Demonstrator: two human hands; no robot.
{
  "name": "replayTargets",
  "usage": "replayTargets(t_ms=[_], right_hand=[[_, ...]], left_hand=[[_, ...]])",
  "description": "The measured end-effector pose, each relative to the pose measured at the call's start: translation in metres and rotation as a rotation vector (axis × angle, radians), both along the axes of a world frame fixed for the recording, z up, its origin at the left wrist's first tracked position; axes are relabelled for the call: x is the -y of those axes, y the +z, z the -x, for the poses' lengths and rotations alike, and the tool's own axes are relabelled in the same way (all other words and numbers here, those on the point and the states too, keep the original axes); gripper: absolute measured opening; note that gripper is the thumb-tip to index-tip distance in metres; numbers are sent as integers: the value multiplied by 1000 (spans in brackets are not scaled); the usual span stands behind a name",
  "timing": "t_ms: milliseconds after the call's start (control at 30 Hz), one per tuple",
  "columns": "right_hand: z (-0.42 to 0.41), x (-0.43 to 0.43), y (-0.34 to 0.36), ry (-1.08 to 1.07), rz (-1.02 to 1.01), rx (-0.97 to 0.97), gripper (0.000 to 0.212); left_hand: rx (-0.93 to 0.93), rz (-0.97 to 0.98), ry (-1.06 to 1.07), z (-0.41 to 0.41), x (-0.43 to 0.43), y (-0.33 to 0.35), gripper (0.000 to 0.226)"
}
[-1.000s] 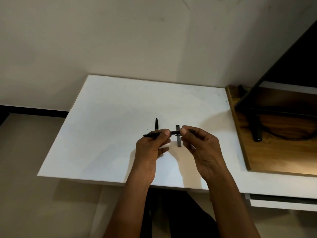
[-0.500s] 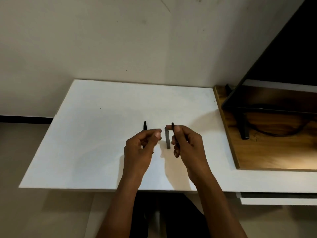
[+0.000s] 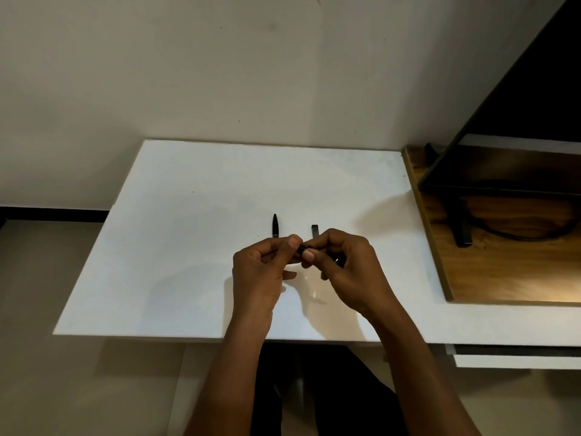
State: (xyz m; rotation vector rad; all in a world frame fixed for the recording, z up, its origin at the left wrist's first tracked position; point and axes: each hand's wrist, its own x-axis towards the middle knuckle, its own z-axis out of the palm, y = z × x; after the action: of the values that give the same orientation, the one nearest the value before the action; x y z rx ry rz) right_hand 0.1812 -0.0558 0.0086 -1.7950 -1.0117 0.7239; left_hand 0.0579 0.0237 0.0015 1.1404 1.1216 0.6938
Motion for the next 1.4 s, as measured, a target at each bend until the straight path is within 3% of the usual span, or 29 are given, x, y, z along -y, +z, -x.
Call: replayTargets(t_ms=[167,267,433,700,933,1000,1100,1200,1400], right_hand=[[-4,2,0,23,22,-21,5],[-11,6,-6,-79,89,-74,6],[-16,8,-16,-343,144,-291,11],[-15,4,-20,-359,150,-442,12],[-14,3,-21,-370,142,-441,11],[-13,2,-19,-359,138,-439,11],[-12,3,-17,-298,115,-418,12],[-10,4,-14,-234,93,-389,14],[-5,3,-10,-189,82,-354,14]], left_hand=[[-19,46,80,-2,1,-3,22],[-139,-119,138,0,0,-9,17],[-490,-455,-65,-4,8,-17,16],[-736,-550,-199,-16,11,-25,18],[-625,-553,-141,-13,7,-23,24],[-519,-557,-55,-14,5,-18,19],[-333,-467,33,-15,-2,-11,13],[-205,-285,-45,-14,-5,-8,12],[-153,-221,-64,-11,-8,-9,5]])
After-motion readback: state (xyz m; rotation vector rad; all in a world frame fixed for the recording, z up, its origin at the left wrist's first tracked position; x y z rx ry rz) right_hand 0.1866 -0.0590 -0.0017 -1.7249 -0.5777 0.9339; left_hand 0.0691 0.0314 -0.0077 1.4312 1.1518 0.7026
